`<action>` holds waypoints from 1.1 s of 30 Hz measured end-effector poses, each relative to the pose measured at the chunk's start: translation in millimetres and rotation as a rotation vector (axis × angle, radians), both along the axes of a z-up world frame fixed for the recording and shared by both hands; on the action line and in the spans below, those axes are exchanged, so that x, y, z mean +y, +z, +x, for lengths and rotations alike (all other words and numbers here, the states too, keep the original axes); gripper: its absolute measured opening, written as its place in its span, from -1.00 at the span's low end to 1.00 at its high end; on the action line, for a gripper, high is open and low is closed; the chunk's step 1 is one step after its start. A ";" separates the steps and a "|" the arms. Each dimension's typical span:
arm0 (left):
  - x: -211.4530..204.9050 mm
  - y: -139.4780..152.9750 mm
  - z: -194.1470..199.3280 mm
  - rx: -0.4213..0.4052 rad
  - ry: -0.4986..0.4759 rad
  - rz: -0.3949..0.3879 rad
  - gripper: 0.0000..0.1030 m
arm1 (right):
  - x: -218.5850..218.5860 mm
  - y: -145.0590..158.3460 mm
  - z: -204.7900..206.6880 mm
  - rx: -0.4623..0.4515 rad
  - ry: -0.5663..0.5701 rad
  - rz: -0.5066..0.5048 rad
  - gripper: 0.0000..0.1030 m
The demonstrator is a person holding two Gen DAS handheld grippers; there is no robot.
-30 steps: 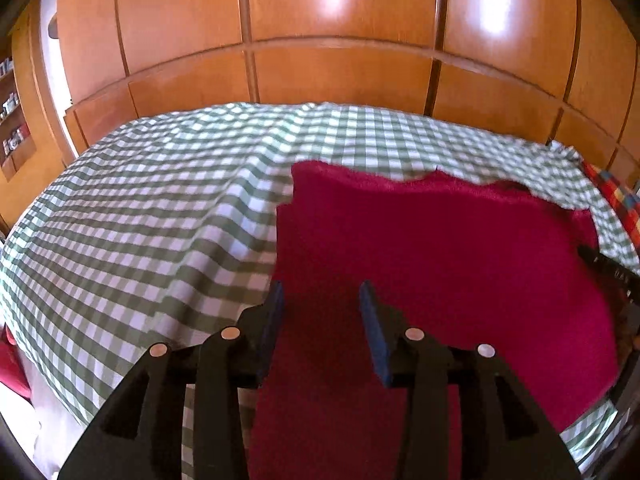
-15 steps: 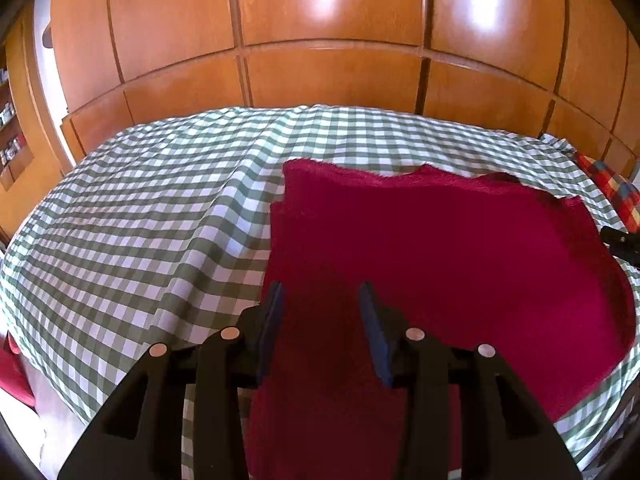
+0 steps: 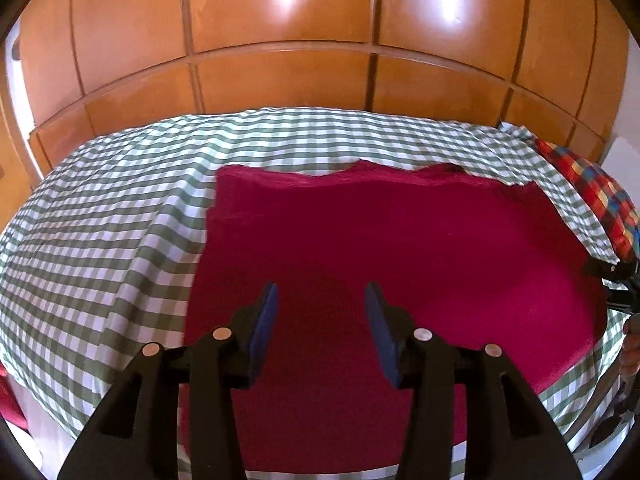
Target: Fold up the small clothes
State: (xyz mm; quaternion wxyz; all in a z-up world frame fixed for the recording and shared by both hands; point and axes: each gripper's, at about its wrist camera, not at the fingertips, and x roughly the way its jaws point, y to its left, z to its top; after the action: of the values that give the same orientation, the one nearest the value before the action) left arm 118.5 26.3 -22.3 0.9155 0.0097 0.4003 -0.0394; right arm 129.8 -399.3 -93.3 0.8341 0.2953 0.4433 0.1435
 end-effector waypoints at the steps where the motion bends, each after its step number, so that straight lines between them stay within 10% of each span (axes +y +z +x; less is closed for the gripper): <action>1: -2.7 -0.2 0.2 0.001 -0.005 0.003 -0.13 | 0.8 -0.6 0.1 -0.001 0.009 0.005 0.60; 9: -22.5 -6.6 6.2 0.023 -0.036 0.031 -0.10 | 16.4 -2.7 2.2 -0.002 0.088 0.014 0.52; 18: -22.0 -9.2 12.7 0.043 -0.037 0.020 -0.01 | 33.5 4.3 7.2 0.000 0.139 -0.031 -0.32; 33: 60.5 -13.4 21.0 0.158 -0.073 -0.334 -0.35 | 147.1 113.0 16.9 -0.214 0.345 -0.047 -0.47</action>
State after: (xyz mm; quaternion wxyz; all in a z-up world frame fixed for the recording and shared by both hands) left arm 139.5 86.9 -35.6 0.8682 -0.1308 0.4581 -0.1390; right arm 146.7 -252.2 19.7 0.8461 0.1783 0.3994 0.3046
